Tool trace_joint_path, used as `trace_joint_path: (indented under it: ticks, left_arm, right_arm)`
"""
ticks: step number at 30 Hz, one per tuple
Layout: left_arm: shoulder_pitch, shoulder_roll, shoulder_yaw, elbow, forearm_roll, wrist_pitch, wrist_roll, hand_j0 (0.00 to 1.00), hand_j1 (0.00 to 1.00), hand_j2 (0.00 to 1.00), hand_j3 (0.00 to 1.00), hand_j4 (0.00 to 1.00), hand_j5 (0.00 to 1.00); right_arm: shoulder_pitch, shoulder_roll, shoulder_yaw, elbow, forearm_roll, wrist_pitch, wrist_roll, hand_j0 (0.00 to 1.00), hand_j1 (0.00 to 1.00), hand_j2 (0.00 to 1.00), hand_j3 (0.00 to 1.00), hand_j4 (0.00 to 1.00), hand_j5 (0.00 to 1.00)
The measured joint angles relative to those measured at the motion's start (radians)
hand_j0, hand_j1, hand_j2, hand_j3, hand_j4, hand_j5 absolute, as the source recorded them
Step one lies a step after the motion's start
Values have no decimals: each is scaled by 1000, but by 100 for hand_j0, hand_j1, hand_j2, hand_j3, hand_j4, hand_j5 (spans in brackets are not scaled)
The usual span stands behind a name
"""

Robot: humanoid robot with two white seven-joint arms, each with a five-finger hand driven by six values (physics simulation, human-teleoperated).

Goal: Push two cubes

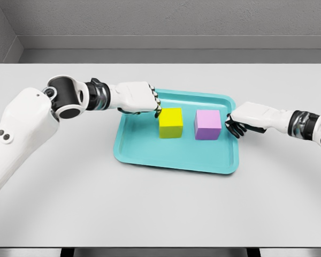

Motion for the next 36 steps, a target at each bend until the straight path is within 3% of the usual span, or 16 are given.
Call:
trace_joint_path:
  ticks: [14, 25, 36]
  left_arm:
    - [-3, 5, 11, 13, -5, -10, -1, 69, 69, 69, 69, 69, 69]
    - [-8, 7, 4, 69, -18, -10, -1, 69, 69, 69, 69, 69, 69]
    - [-6, -38, -1, 88, -39, -10, -2, 68, 68, 68, 68, 68, 68]
  right_arm:
    - [-14, 19, 7, -6, 2, -1, 23, 0, 0, 0, 0, 0, 0]
    - [-14, 26, 8, -5, 0, -1, 25, 0, 0, 0, 0, 0, 0]
    - [-14, 40, 11, -5, 0, -1, 26, 0, 0, 0, 0, 0, 0]
